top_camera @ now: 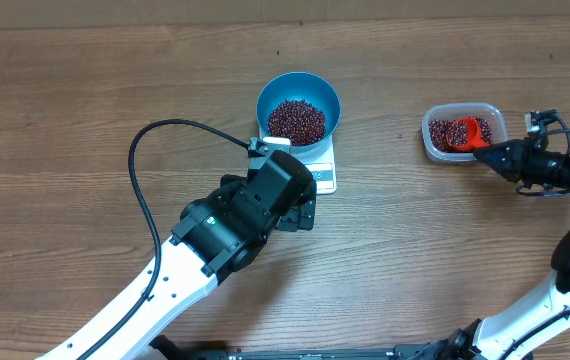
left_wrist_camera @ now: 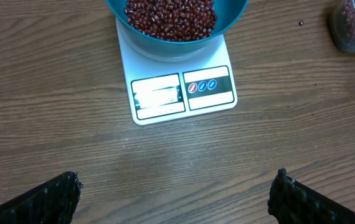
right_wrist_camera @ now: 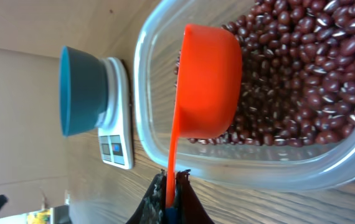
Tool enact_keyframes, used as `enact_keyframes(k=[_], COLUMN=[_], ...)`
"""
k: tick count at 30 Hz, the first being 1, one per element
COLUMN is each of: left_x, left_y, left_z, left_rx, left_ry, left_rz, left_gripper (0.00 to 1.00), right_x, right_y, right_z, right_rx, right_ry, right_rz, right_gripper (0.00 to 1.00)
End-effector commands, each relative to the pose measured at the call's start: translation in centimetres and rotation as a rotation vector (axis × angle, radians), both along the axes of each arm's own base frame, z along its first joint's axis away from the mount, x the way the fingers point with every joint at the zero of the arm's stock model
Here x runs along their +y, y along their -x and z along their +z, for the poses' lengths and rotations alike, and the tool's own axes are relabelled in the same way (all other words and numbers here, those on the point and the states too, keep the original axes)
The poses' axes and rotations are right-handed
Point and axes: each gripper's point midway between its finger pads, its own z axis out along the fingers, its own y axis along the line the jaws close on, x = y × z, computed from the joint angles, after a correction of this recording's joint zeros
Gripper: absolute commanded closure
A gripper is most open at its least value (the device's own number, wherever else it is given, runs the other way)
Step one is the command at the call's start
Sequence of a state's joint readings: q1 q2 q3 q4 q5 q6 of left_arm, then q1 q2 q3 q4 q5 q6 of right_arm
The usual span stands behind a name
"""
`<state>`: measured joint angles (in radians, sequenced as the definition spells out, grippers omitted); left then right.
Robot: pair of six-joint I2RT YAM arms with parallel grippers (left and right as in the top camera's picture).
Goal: Scoop item into bowl and weigh 150g on scale
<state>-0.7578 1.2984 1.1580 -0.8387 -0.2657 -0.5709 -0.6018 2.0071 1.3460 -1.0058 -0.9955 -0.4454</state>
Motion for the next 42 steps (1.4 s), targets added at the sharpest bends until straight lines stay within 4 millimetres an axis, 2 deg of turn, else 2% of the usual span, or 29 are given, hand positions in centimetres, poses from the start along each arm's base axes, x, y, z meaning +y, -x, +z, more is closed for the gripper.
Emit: enact_keyframes(k=[1,7,15,25,33,42], left_x=[0.0,0.0,0.0,0.0,0.0,0.0], left_y=[-0.1,-0.1,-0.1,-0.1,-0.1,-0.1], left_z=[0.1,0.1,0.1,0.1,0.1,0.1], left_rx=[-0.004,-0.004,-0.004,-0.004,-0.004,-0.004], left_ry=[0.001,0.001,0.001,0.001,0.001,0.001], left_rz=[0.014,0.014,0.014,0.014,0.014,0.014], left_gripper=[0.01,0.0,0.0,0.0,0.0,0.0], right_x=[0.3,0.7,1.3,1.8,3.9,8.5], right_y=[-0.3,0.0,-0.7,-0.4,-0.3,-0.6], right_z=[1.2,1.4,3.6,4.4,5.1,5.7], right_rx=[-0.048,-0.027,-0.107,-0.09,-0.066,-0.056], right_ry=[-0.087,-0.113,-0.227,-0.291,-0.347,-0.383], right_rz=[-0.01,-0.013,-0.022,-0.032,0.004,0.113], right_gripper=[0.96,0.96,0.96,0.96,0.96,0.96])
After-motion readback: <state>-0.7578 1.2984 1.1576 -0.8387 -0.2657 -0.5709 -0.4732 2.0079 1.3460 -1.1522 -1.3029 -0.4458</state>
